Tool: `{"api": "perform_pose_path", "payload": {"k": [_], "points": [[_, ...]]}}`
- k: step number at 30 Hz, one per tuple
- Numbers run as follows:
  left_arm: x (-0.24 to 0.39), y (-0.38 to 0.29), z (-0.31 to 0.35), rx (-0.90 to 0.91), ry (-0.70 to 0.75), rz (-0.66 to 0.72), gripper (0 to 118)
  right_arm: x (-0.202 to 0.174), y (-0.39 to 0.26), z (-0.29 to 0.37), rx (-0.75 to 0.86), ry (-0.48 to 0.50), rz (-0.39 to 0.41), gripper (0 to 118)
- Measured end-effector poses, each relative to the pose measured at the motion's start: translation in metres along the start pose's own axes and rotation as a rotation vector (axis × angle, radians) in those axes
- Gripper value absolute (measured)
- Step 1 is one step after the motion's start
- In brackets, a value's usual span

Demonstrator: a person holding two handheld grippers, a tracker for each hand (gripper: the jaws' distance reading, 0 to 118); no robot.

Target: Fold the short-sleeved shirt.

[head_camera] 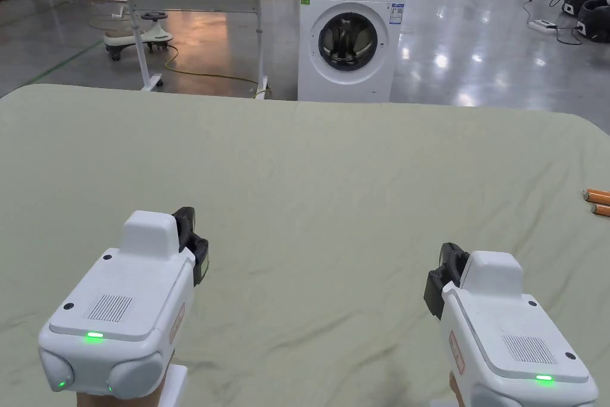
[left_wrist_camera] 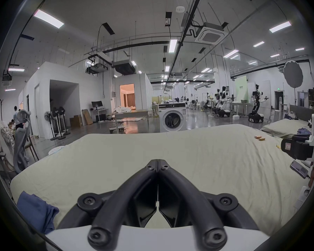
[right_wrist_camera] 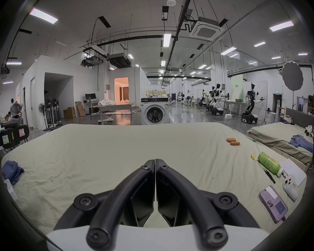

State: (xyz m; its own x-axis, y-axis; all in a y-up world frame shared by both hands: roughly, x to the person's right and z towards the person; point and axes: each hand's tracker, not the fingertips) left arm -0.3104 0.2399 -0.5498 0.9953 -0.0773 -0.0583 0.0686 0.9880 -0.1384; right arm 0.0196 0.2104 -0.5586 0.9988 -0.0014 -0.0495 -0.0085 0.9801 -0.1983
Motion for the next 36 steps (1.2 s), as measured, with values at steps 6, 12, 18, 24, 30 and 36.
{"api": "perform_pose_path", "payload": {"k": [6,12,18,24,30,36], "points": [[0.005,0.002,0.002,0.029,0.02,0.026,0,0.0,0.002,0.004,0.017,-0.009,-0.012,0],[0.006,-0.002,0.005,0.058,0.036,0.035,0,-0.004,0.002,0.006,0.03,-0.015,0.004,0],[0.01,-0.006,0.008,0.068,0.056,0.024,0,-0.009,-0.001,0.014,0.037,-0.04,0.002,0],[0.009,-0.01,0.009,0.065,0.061,0.005,0,-0.006,0.0,0.015,0.036,-0.039,-0.001,0],[0.009,-0.012,0.008,0.062,0.056,0.014,9,-0.003,-0.002,0.013,0.028,-0.029,-0.005,11],[0.009,-0.015,0.007,0.046,0.05,0.037,89,-0.005,-0.005,0.012,0.046,-0.023,0.003,99]]}}
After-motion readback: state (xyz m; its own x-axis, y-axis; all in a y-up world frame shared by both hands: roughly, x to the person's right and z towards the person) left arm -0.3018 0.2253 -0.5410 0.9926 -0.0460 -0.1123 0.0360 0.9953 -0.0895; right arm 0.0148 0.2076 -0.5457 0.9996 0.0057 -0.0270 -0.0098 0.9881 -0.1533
